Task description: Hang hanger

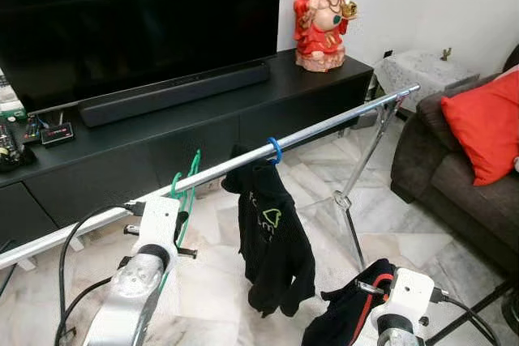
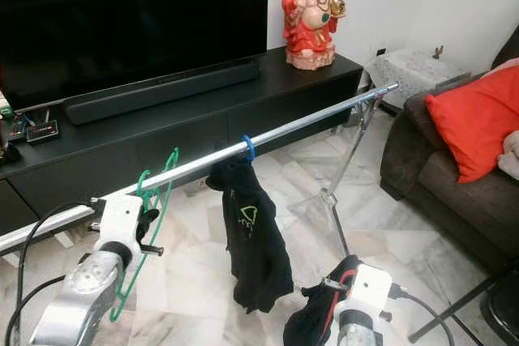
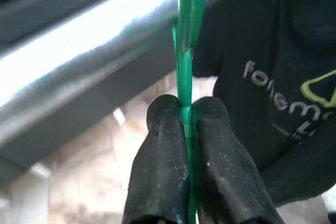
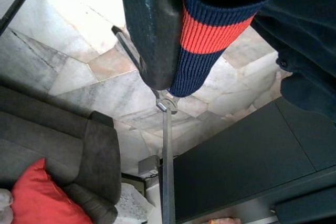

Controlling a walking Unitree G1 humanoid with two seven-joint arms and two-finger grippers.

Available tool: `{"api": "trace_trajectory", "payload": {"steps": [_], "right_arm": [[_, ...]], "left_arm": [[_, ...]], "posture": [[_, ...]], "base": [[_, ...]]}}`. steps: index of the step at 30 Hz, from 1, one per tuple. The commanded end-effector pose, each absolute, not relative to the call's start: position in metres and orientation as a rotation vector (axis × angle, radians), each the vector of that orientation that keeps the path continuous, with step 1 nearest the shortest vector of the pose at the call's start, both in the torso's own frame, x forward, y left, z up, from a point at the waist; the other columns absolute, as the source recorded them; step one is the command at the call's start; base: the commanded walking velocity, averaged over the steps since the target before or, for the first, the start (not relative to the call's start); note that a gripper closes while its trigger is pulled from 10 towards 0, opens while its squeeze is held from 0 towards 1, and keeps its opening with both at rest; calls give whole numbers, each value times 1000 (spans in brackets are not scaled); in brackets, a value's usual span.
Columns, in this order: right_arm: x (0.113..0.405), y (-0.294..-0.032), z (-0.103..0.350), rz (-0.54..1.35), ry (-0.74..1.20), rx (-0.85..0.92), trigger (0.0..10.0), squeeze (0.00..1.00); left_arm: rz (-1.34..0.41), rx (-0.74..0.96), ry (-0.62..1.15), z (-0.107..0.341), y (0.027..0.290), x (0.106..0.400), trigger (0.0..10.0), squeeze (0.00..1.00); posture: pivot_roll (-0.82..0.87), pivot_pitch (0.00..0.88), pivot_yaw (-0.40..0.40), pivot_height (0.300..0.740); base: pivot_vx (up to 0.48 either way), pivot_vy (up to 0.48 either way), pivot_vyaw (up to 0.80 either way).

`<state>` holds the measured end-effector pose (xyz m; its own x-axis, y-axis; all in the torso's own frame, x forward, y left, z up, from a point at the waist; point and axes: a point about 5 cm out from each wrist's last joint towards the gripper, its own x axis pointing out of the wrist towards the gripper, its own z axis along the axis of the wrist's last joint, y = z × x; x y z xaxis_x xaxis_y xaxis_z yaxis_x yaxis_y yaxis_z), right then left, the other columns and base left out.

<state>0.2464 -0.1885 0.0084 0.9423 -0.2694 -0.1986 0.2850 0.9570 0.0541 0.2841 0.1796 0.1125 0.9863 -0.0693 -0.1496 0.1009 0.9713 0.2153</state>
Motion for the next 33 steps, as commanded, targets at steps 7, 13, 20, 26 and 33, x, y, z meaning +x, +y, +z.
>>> {"api": "trace_trajectory", "payload": {"steps": [7,13,20,26,33], "right_arm": [[250,-188,12,-270,178,76,10000,0],[249,-189,11,-269,179,74,10000,0],[249,-188,11,-268,180,74,10000,0],[249,-188,11,-269,179,75,10000,0],[251,-188,12,-267,181,74,10000,0]], "left_arm": [[-282,609,-45,126,183,278,10000,0],[-416,457,-41,116,181,265,10000,0],[-569,526,123,78,187,250,10000,0],[-555,512,205,58,195,247,10000,0],[-467,360,459,6,209,236,10000,0]], "posture": [[130,14,4,740],[129,15,3,740],[128,13,5,740],[127,13,5,740],[130,9,2,740]], "base": [[0,0,0],[0,0,0],[0,0,0],[0,0,0],[0,0,0]]}}
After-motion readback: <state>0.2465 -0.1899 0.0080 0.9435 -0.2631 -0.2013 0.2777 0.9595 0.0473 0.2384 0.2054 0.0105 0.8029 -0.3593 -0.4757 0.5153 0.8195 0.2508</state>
